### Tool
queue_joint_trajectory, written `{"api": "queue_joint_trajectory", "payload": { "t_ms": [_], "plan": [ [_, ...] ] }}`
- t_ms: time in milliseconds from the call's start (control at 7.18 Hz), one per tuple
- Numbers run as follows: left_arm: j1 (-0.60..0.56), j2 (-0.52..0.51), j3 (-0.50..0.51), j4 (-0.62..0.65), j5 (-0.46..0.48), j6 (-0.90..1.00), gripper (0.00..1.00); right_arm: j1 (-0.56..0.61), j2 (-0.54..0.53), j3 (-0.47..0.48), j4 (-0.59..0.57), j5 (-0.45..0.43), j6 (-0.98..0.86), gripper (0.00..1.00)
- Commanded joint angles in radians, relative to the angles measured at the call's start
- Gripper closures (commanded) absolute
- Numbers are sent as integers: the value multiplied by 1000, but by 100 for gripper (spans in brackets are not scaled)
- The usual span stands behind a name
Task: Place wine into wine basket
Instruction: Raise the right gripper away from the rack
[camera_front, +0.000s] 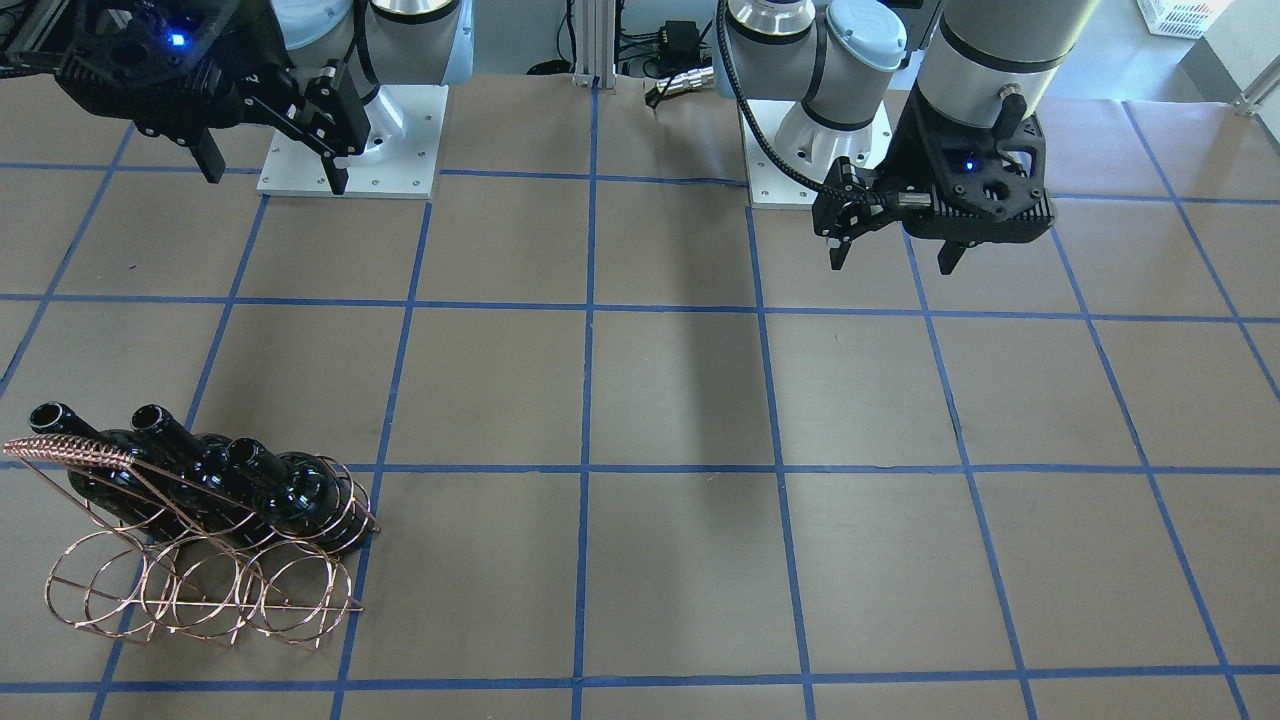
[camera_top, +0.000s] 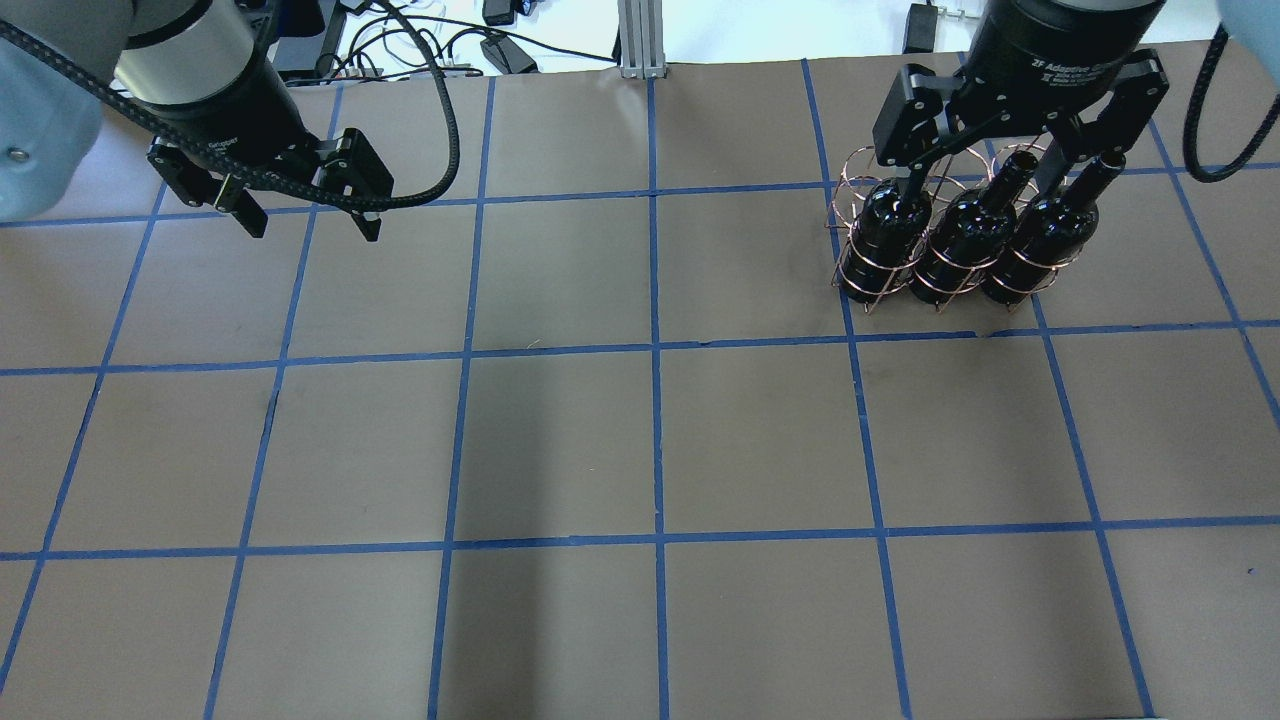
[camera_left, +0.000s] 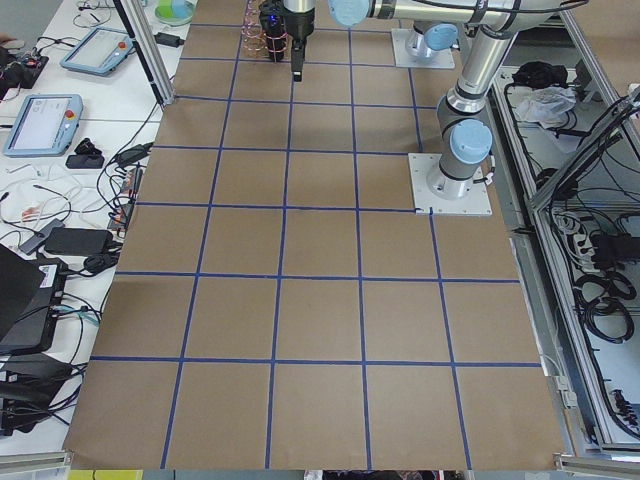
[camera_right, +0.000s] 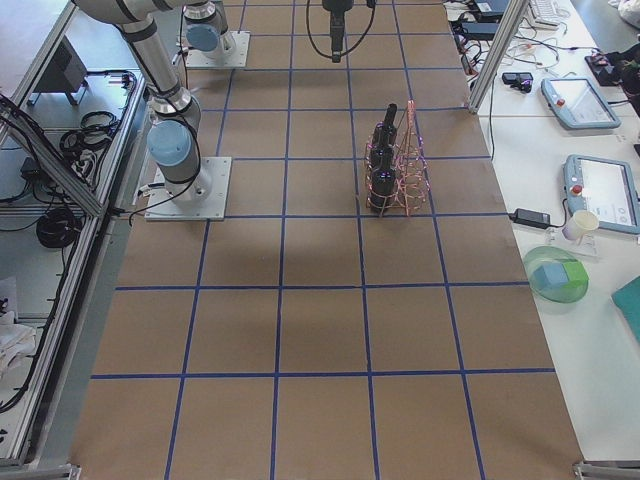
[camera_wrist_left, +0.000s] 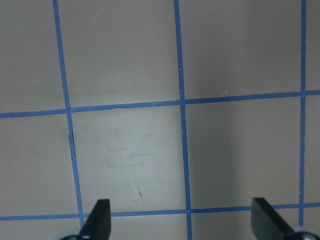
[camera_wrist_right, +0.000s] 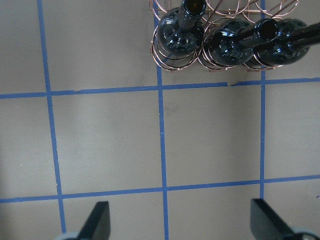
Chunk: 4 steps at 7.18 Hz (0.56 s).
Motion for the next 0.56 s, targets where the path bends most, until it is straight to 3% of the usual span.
{"api": "queue_joint_trajectory", "payload": {
  "t_ms": [0,418],
  "plan": [
    [0,1,0,-1,-3,0,0,0,12,1,-39,9,6,0],
    [0,1,2,1,-7,-2,0,0,14,1,-40,5,6,0]
  ]
}}
